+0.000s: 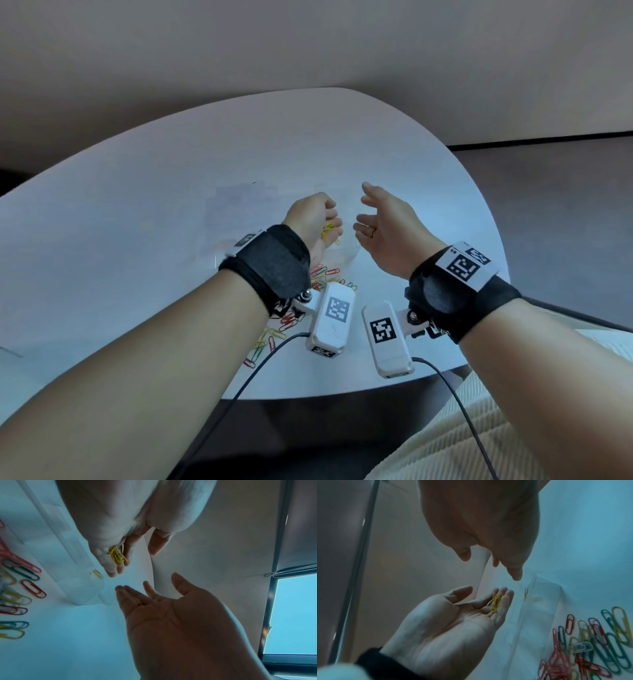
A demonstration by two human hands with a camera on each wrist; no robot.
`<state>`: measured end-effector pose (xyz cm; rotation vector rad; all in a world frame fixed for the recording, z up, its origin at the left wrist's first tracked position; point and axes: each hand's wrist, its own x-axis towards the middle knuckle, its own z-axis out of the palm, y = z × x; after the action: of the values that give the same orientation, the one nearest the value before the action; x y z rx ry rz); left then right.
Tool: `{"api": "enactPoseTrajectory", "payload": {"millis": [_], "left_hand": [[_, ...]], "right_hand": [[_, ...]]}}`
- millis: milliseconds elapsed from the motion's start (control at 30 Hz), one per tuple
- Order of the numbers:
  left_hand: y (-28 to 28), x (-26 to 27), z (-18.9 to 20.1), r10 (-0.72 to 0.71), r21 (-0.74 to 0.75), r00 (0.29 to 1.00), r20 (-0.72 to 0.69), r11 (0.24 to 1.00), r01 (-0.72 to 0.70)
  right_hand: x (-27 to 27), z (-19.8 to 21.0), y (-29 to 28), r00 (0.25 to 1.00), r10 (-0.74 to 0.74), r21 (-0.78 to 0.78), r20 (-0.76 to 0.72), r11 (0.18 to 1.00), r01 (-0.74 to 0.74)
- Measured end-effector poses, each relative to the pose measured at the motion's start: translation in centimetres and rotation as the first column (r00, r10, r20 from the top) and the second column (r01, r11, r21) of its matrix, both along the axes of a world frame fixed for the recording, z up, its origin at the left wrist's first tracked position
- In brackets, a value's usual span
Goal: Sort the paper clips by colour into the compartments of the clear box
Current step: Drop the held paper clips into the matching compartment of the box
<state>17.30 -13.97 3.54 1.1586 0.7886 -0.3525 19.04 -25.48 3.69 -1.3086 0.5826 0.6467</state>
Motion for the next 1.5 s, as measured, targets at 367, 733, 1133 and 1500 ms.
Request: {"api": "enactPoseTrajectory", "payload": {"millis": [367,733,1133,1500], "left_hand": [[-0.2,-0.6,0.6,-0.135,0.084,0.99,0.036,0.988,0.131],[6.5,-8.0,3.7,-0.619,0.822,0.783,-0.064,0.412,0.394],[13.8,-14.9,-3.0,-0.633,0.703,0.609,-0.479,0.139,0.697],[11.4,-15.8,-4.2,-0.706,0.793,0.541,-0.458,-0.048,0.608]], "right_hand": [[0.2,1.5,-0.8,0.989,-0.015,-0.025,0.149,1.0,0.019],[-2.8,1.7,0.8,0.677,0.703,-0.526,0.217,0.669,-0.525],[-10.3,-1.6,6.6,0.446,0.843,-0.742,0.3,0.5,-0.446],[-13.2,-6.7,6.3,0.27,0.963,-0.851,0.009,0.15,-0.503]]}}
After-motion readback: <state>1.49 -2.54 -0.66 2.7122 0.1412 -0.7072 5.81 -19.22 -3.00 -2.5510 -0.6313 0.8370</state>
